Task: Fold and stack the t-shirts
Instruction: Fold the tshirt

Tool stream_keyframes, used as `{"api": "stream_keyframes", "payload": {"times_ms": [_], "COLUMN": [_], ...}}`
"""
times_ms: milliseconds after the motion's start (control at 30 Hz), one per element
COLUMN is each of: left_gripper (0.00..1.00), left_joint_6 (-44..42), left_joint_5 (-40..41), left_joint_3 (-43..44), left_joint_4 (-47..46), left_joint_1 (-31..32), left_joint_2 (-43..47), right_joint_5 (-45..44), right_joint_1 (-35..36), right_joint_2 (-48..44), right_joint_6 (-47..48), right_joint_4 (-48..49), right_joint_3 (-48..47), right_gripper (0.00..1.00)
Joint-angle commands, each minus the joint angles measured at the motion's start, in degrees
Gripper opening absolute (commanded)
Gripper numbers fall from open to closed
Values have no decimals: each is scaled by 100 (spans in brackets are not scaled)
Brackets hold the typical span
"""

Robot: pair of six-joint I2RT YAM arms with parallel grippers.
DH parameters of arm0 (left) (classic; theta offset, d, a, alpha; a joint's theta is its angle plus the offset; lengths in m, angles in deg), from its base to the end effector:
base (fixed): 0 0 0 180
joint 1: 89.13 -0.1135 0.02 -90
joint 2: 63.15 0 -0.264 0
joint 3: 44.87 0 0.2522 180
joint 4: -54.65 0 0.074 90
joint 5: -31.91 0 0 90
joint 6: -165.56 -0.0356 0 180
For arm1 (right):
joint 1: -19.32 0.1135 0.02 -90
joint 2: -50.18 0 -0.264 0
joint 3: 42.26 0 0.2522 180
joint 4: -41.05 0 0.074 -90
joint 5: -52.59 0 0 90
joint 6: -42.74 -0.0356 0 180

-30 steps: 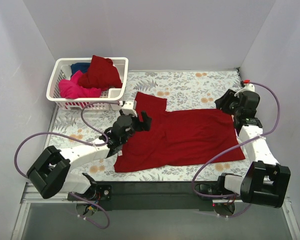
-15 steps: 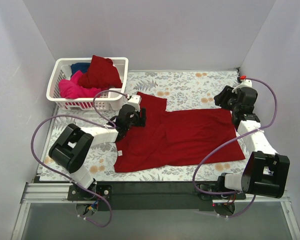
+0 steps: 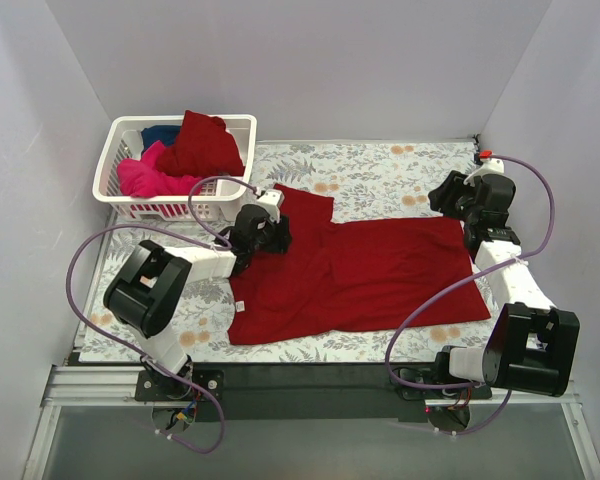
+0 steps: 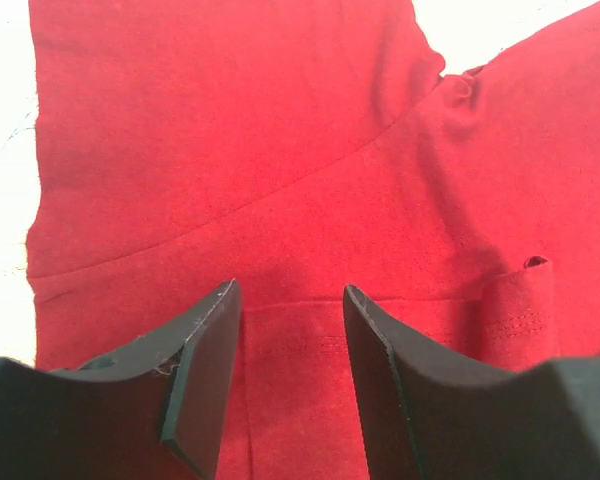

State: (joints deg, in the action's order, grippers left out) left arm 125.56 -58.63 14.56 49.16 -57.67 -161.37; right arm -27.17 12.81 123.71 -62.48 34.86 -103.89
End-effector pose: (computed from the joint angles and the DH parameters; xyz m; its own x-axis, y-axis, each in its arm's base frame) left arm 0.2949 -0.1808 0.1566 -0.7060 -0.4661 -0.5333 -0.0190 0.7651 -0.6436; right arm 0.2944 -0.0272 0.2808 -0.3125 0.2957 -0.9027 0.0266 0.9527 0.3028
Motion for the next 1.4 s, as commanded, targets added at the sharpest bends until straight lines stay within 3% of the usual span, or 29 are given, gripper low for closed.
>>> {"api": "stream_keyframes", "payload": {"times_ms": [0,533,867,1033,1367], "left_gripper": [42,33,18,0,0], "left_joint_6": [28,45,28,19,28], "left_joint_5": [-500,-448,-324,-237,308], "left_joint_3": [56,153,214,214,-40], "left_joint_4": [87,158,316,360,79], "left_joint_1": [-176,-220,-255,-264,-325], "left_joint_2": [-22,-242,-348,-321,293], "right_joint_5": [-40,-119,-198,-215,-251], "right_joint_1": [9,9,9,9,9], "right_joint_2": [-199,-314,-366,-384,-428], "right_joint_6": [90,125,160,169,186], "right_joint_4": [271,271,271,262,262], "right_joint_3": [33,112,147,156,165], "right_gripper": [44,44,45,45,45]}}
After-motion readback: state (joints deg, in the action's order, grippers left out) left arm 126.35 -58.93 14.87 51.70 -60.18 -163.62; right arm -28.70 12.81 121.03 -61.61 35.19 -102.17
